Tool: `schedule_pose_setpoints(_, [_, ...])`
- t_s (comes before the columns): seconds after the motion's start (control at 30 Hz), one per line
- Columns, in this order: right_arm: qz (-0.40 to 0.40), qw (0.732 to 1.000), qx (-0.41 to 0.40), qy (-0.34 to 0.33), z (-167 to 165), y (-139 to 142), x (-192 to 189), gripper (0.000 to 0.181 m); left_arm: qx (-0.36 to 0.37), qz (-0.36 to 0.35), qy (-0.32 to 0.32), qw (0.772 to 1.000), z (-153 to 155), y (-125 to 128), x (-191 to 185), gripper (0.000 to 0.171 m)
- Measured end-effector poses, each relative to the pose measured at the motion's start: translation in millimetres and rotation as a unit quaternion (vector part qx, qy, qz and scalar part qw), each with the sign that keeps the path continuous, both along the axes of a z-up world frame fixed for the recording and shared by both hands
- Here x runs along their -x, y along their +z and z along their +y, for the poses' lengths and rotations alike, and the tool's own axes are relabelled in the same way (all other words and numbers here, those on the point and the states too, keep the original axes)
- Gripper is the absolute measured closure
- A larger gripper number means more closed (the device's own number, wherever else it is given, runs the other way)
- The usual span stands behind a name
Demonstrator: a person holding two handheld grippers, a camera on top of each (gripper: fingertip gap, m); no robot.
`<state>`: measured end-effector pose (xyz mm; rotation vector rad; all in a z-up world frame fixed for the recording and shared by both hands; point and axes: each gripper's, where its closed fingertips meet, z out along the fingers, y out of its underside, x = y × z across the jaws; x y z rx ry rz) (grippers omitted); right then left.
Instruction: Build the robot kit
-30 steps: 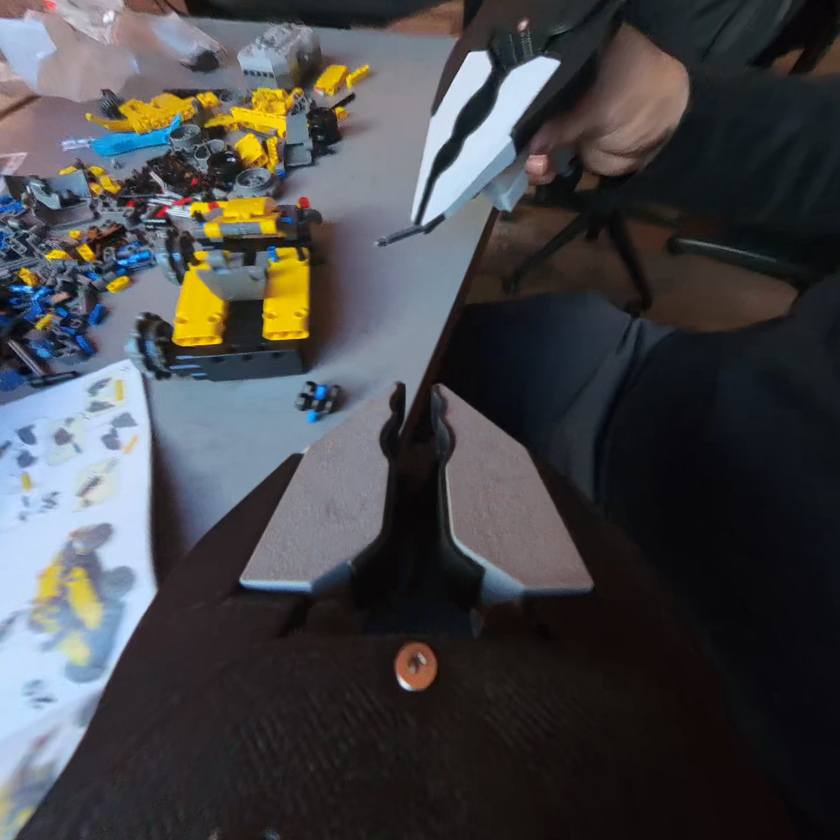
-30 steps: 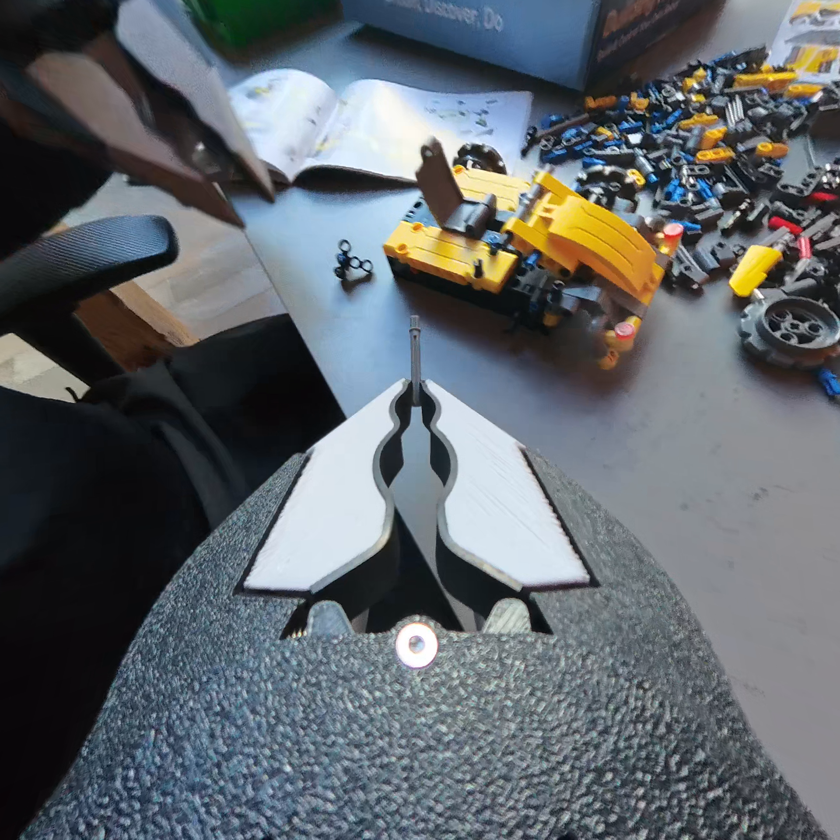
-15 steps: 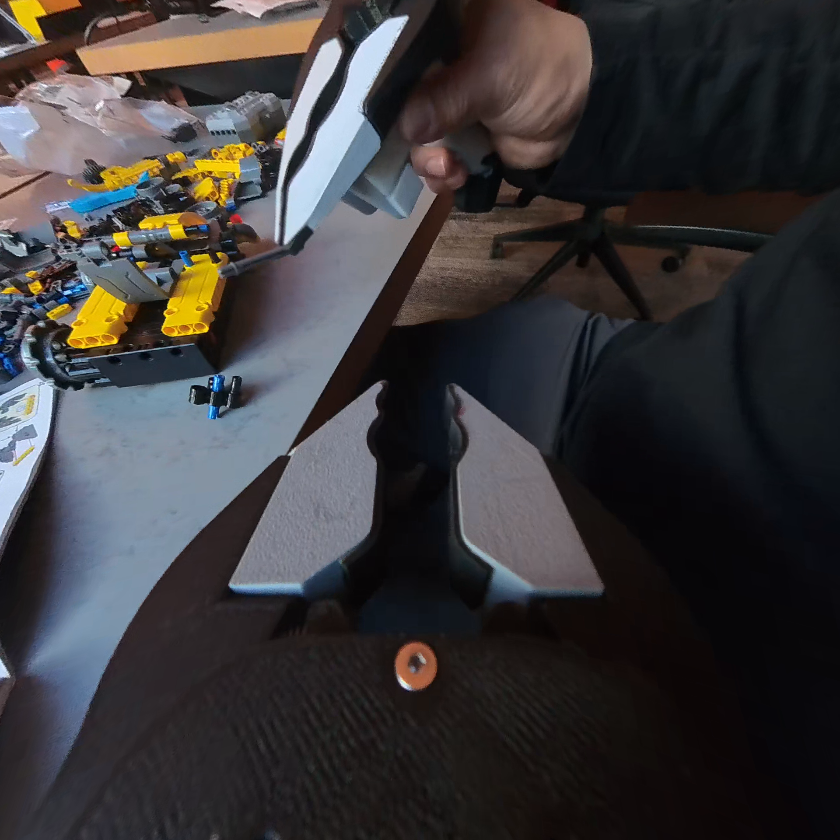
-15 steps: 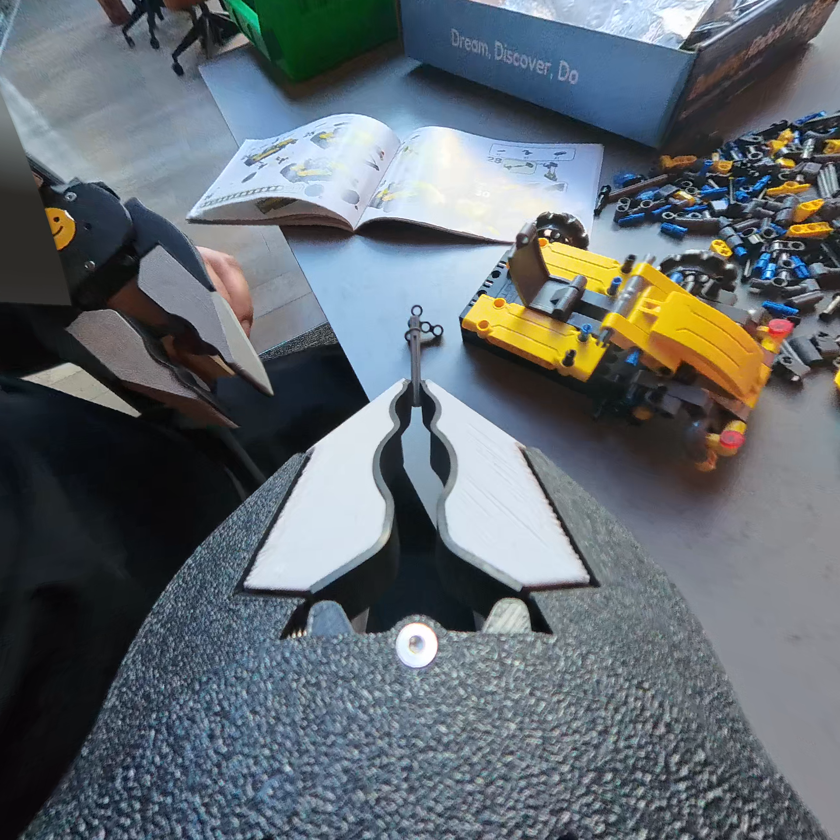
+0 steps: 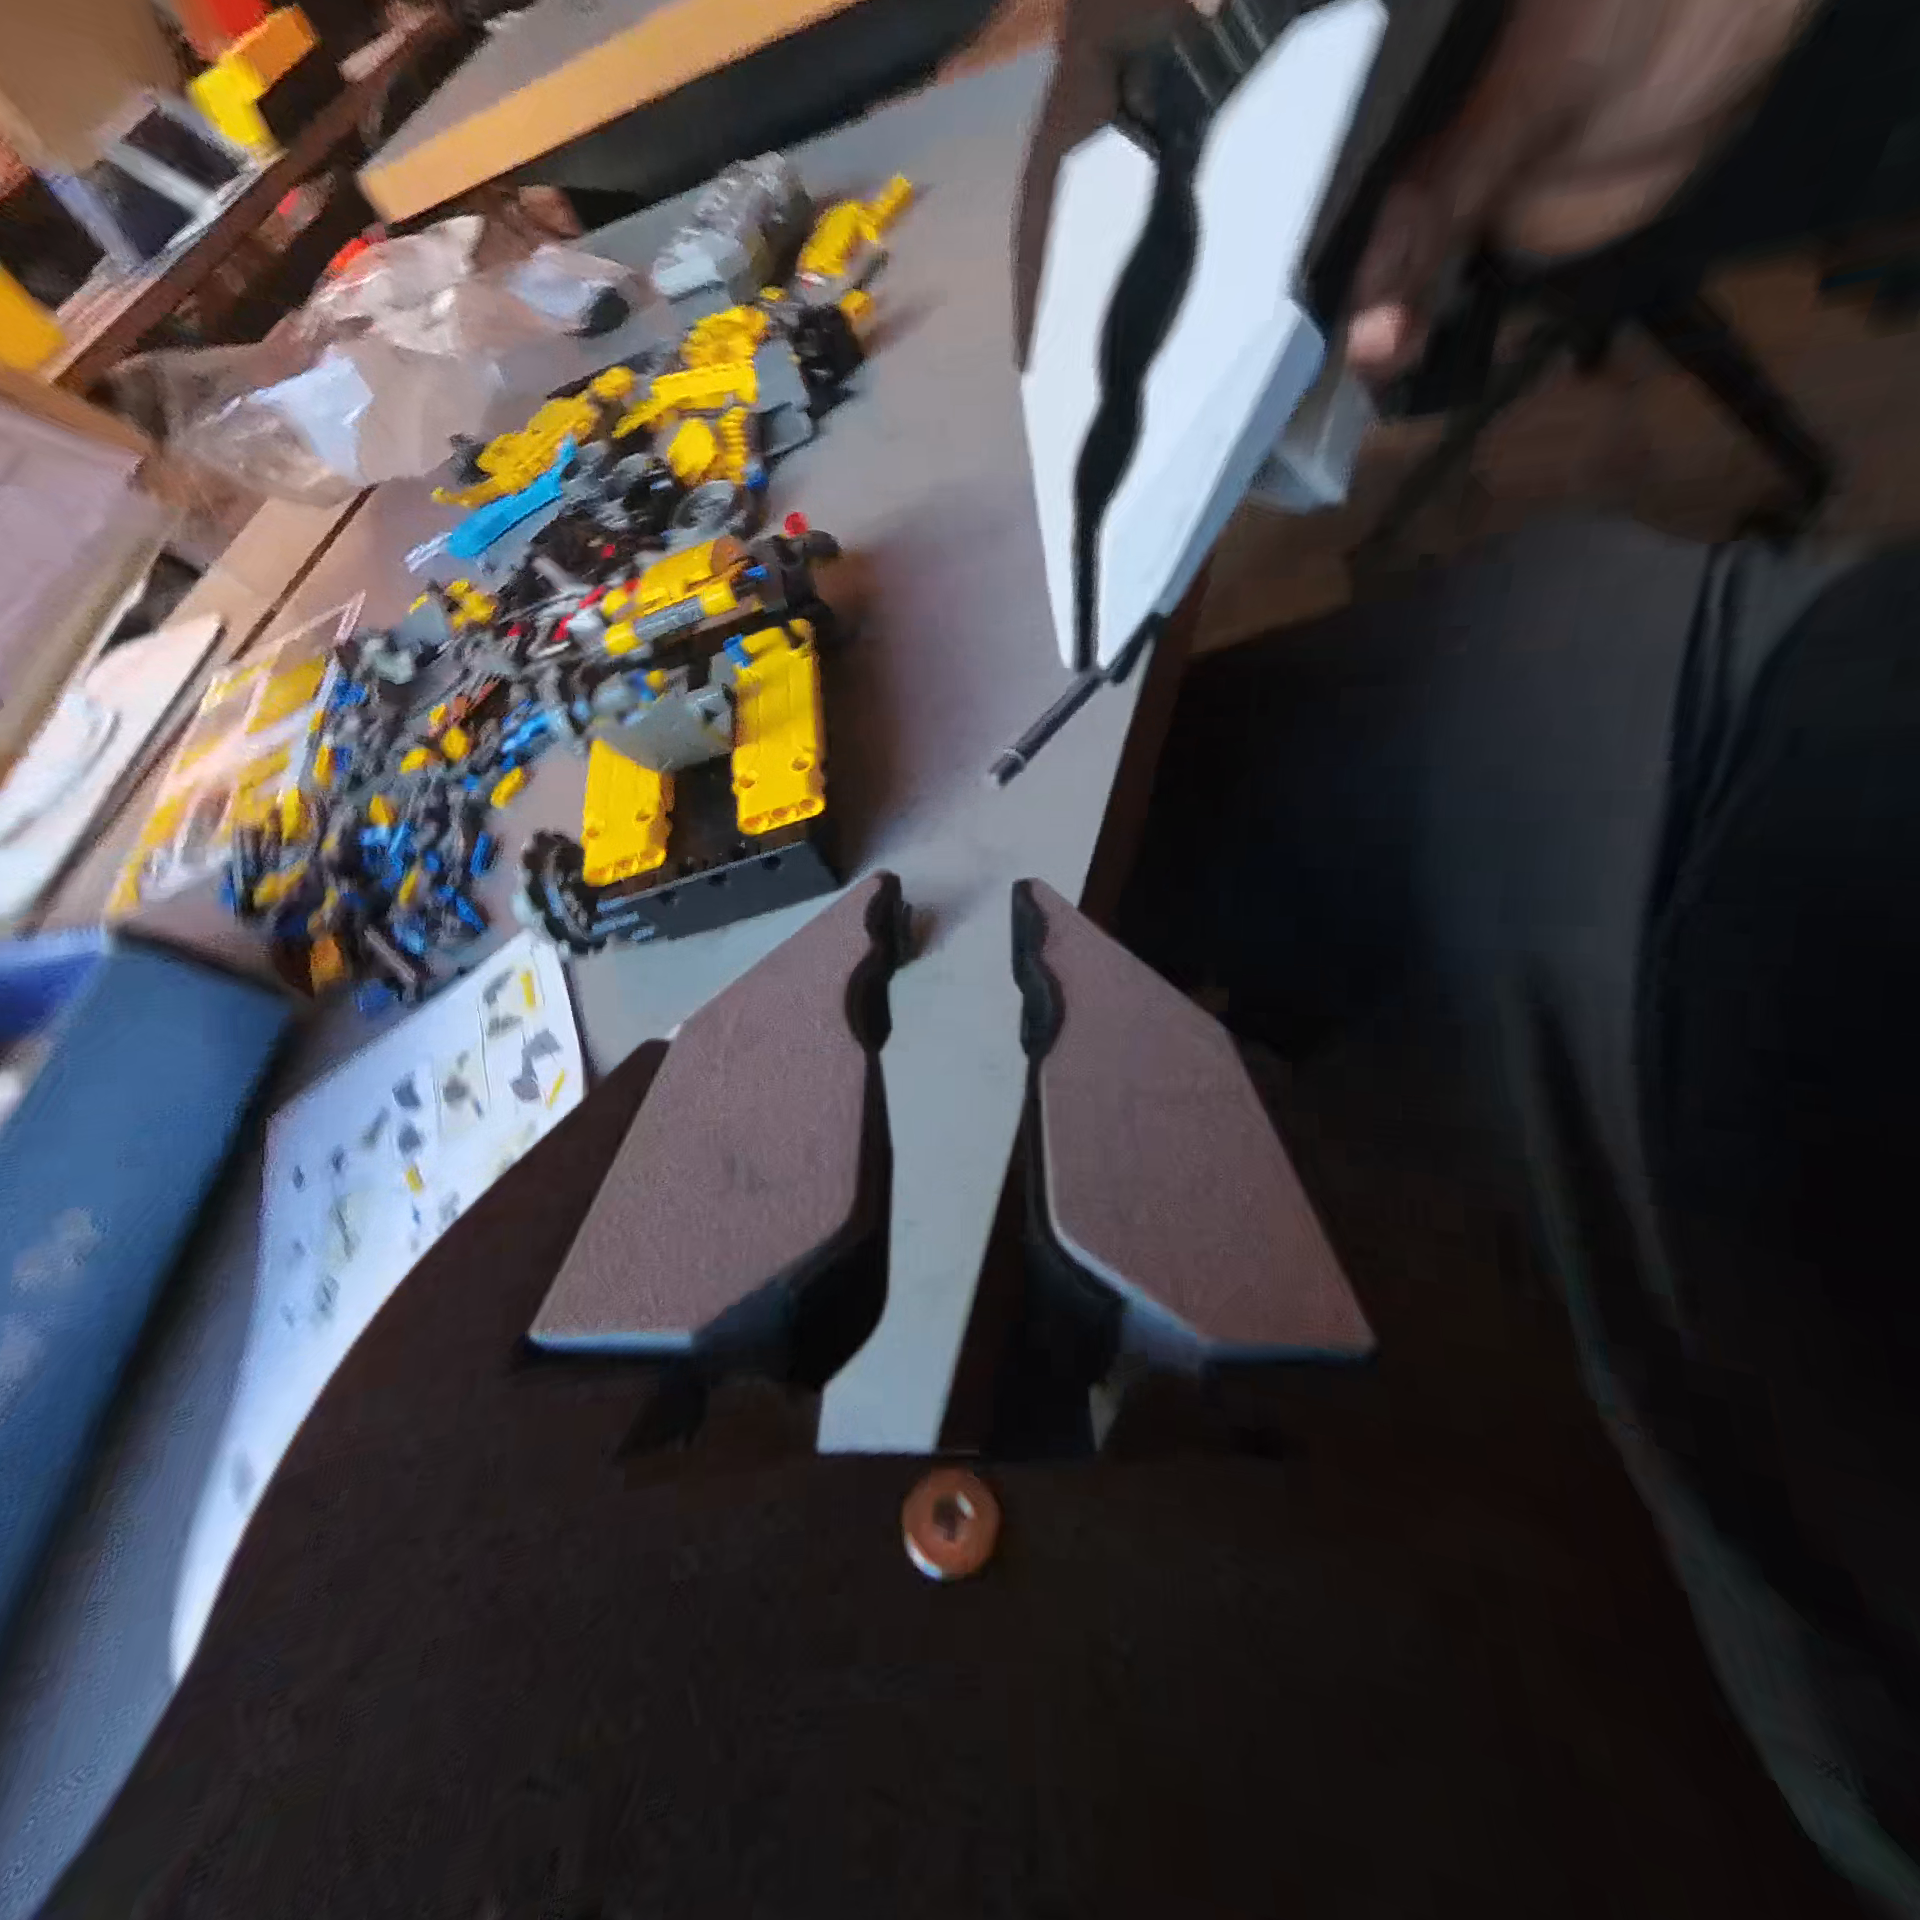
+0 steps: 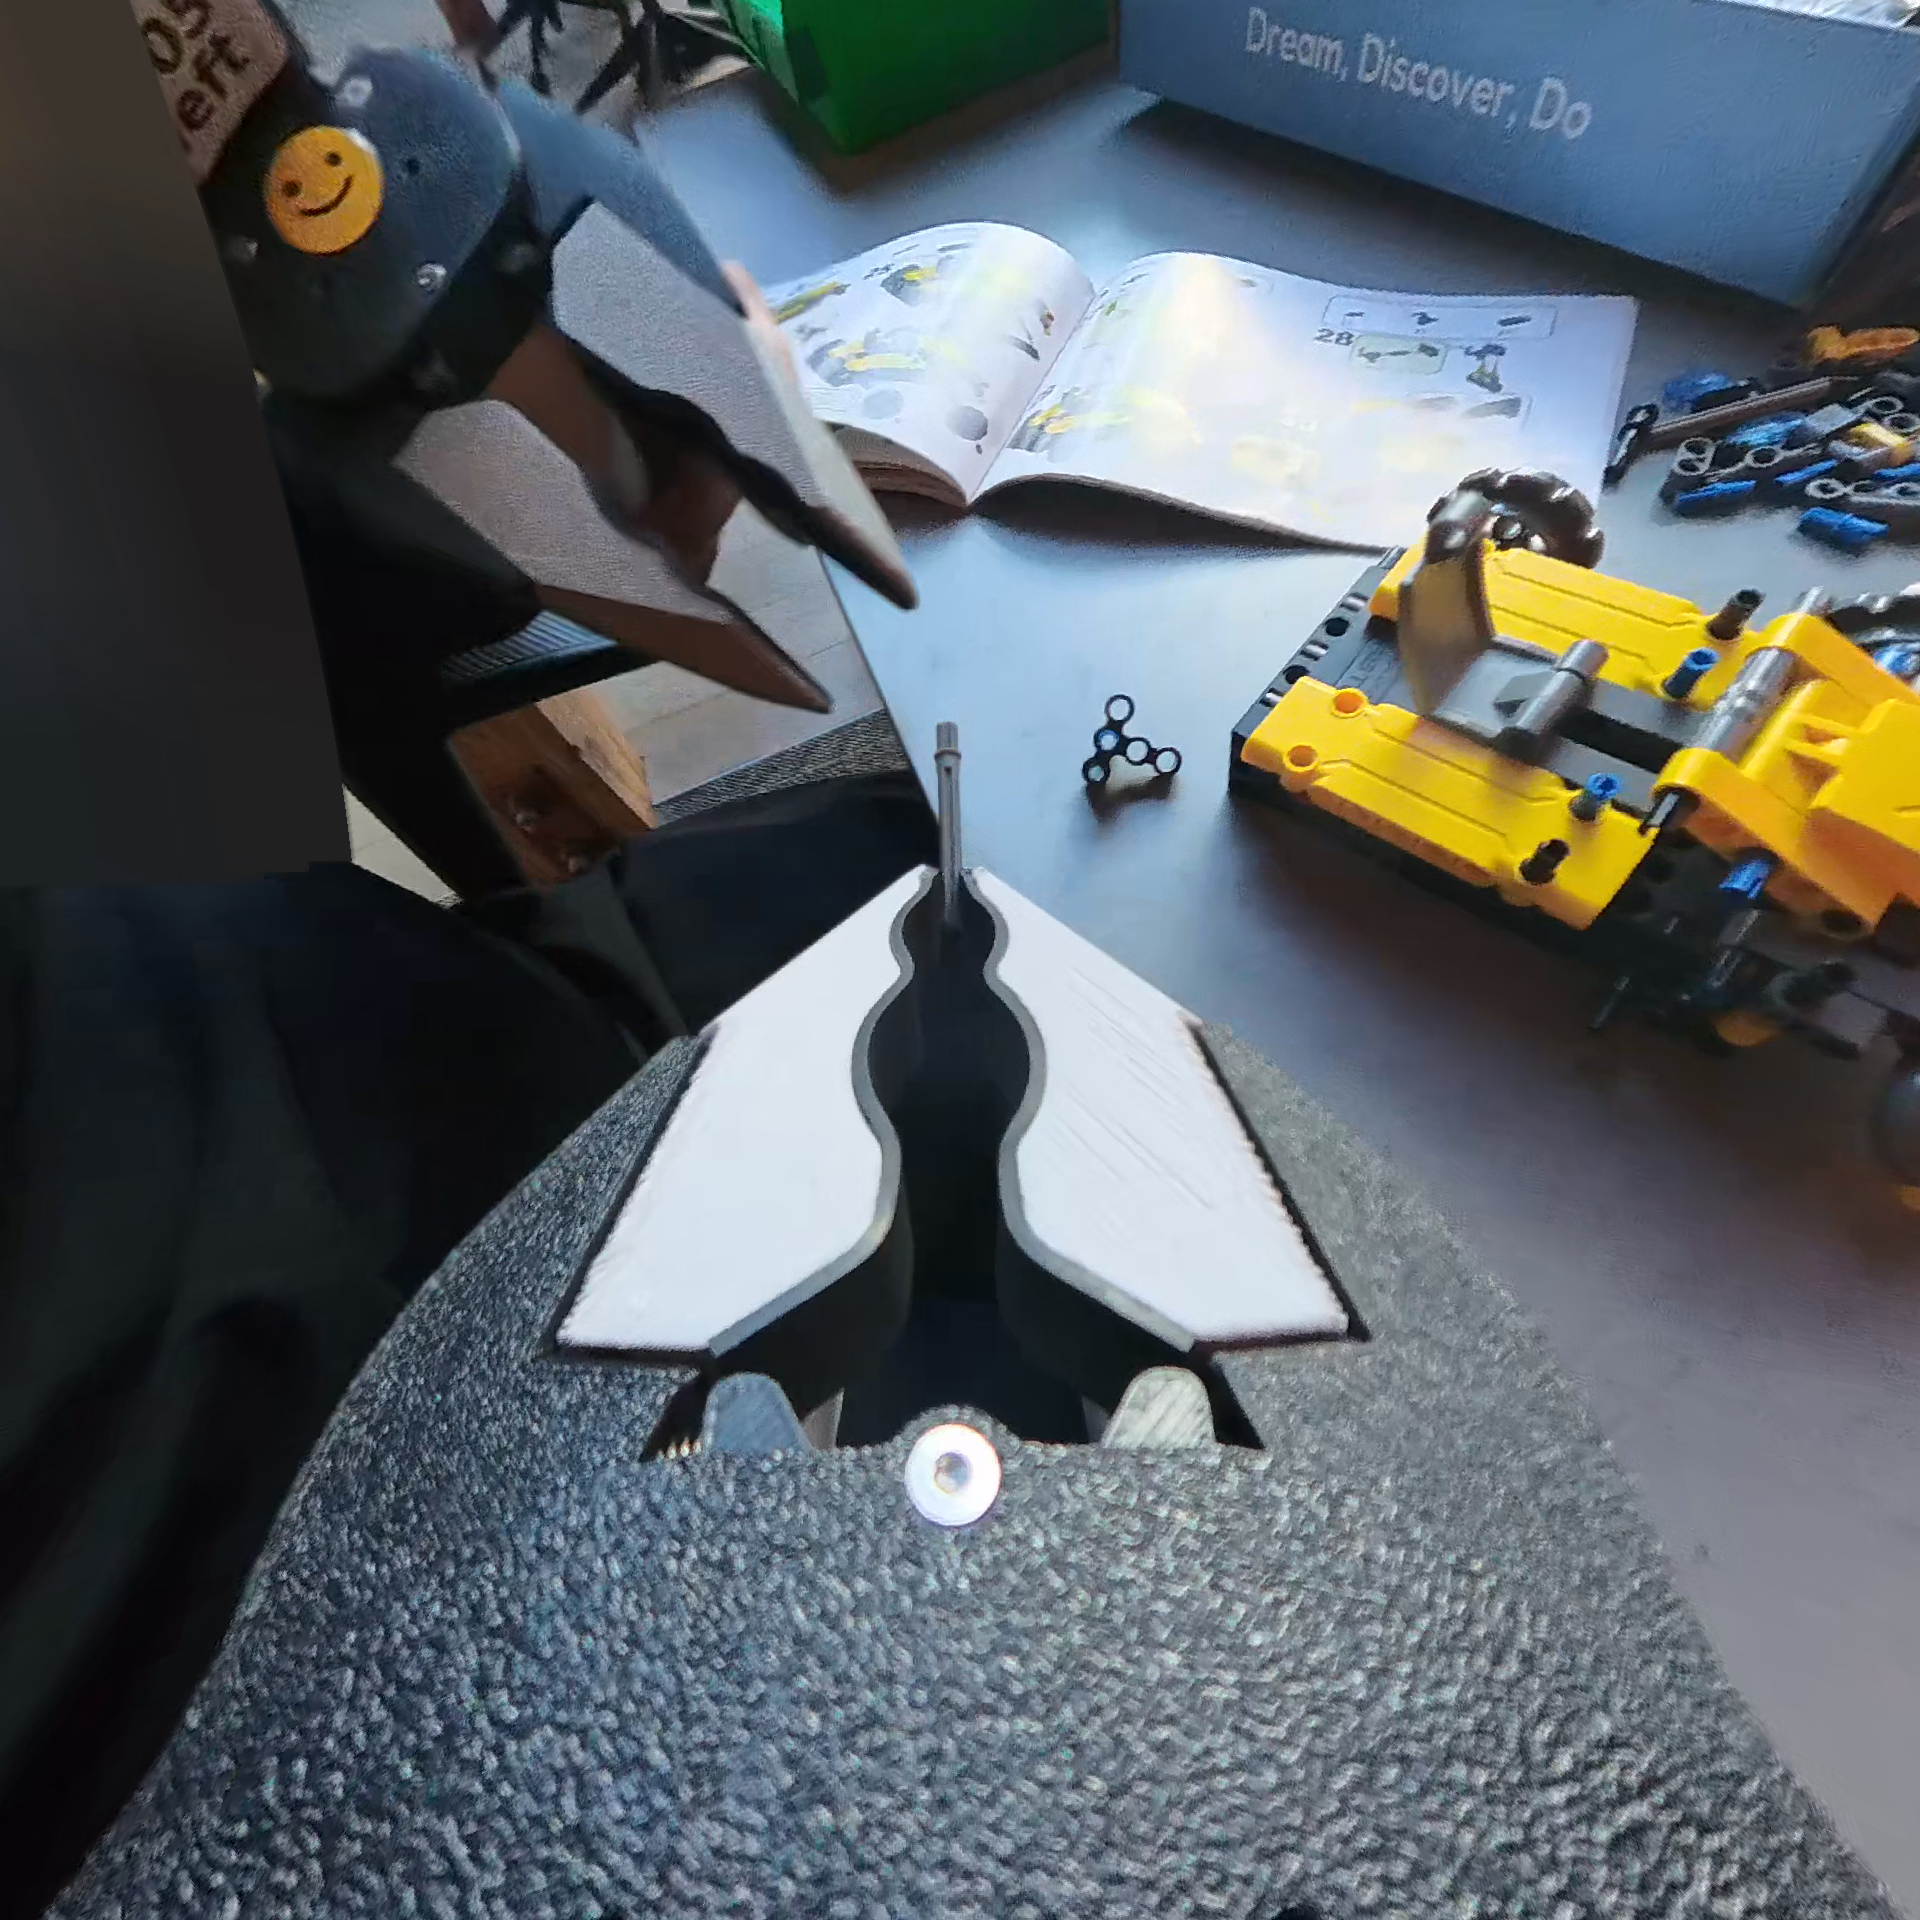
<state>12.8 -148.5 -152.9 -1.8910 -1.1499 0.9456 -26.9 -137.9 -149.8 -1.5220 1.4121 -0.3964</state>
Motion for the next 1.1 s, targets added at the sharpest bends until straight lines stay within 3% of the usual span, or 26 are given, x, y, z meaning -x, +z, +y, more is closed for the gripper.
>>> schedule_pose_setpoints(0.13, [0.005,1.000,0.015,0.008,-7,-3,-10,0.177,-0.072,0.084,-0.095,0.989,-7,-4,-26,0.157])
schedule_pose_setpoints(0.33, [0.009,1.000,0.007,0.014,-9,0,-24,0.178,-0.108,0.145,-0.164,0.970,-10,-7,-50,0.160])
schedule_pose_setpoints(0.47, [0.014,1.000,0.011,0.018,-7,-2,-32,0.178,-0.125,0.164,-0.173,0.963,-5,-11,-60,0.170])
schedule_pose_setpoints(0.6, [0.029,0.999,0.012,0.012,-3,-3,-38,0.178,-0.096,0.145,-0.177,0.969,-2,-13,-65,0.170])
schedule_pose_setpoints(0.73, [0.031,0.999,-0.040,0.016,-2,6,-42,0.174,-0.046,0.104,-0.185,0.976,0,-4,-68,0.170])
schedule_pose_setpoints(1.0, [0.001,0.992,-0.123,-0.006,-4,19,-42,0.177,-0.016,0.075,-0.217,0.973,-8,9,-65,0.170])
schedule_pose_setpoints(1.1, [-0.005,0.991,-0.136,-0.008,-7,20,-41,0.176,0.026,0.064,-0.224,0.972,-14,8,-64,0.170])
